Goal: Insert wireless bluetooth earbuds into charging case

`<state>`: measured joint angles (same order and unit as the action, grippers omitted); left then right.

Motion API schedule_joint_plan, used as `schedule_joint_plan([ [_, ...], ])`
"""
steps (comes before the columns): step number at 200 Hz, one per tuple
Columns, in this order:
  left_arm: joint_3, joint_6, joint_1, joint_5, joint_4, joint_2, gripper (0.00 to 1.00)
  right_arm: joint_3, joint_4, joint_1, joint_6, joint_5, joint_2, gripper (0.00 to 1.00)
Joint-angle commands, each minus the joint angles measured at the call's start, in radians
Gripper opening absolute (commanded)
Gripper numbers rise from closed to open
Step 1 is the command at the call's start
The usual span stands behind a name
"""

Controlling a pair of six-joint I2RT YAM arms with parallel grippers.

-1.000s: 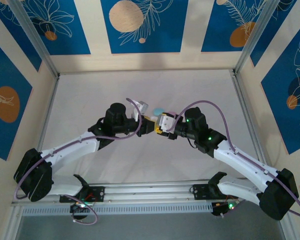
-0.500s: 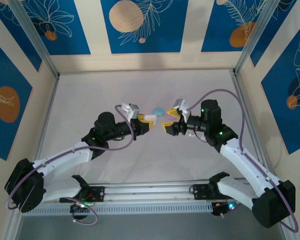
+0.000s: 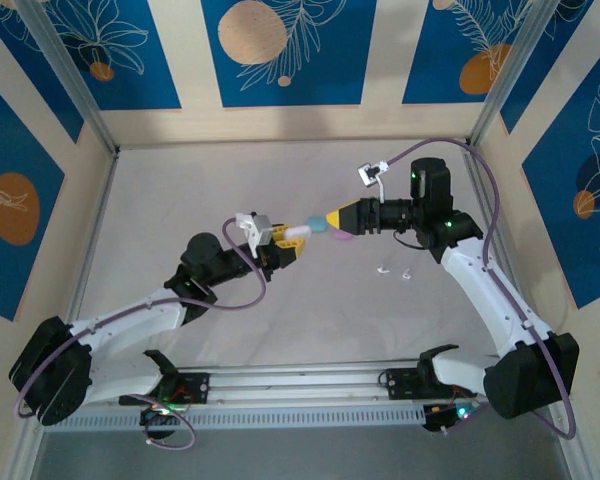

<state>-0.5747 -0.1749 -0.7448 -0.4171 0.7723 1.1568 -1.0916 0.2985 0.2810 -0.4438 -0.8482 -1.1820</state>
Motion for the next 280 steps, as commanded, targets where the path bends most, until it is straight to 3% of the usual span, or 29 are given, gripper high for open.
schedule_joint_plan([
  [1,0.004,0.031,-0.010,-0.001,0.090,-0.010,0.00,-0.039,0.082,0.015,-0.044,-0.071,0.002,0.68],
  [63,0.005,0.030,-0.010,-0.027,0.144,0.009,0.00,-0.075,0.153,0.076,0.032,-0.068,-0.033,0.69],
  [167,-0.014,0.004,-0.012,-0.055,0.104,0.002,0.02,-0.142,0.223,0.181,0.152,0.124,-0.130,0.68],
  [232,-0.020,0.000,-0.014,-0.095,0.098,0.003,0.04,-0.119,0.137,0.154,0.071,0.235,-0.129,0.67],
  [280,-0.024,0.000,-0.014,-0.102,0.087,0.001,0.06,-0.119,0.106,0.142,0.040,0.232,-0.130,0.68],
])
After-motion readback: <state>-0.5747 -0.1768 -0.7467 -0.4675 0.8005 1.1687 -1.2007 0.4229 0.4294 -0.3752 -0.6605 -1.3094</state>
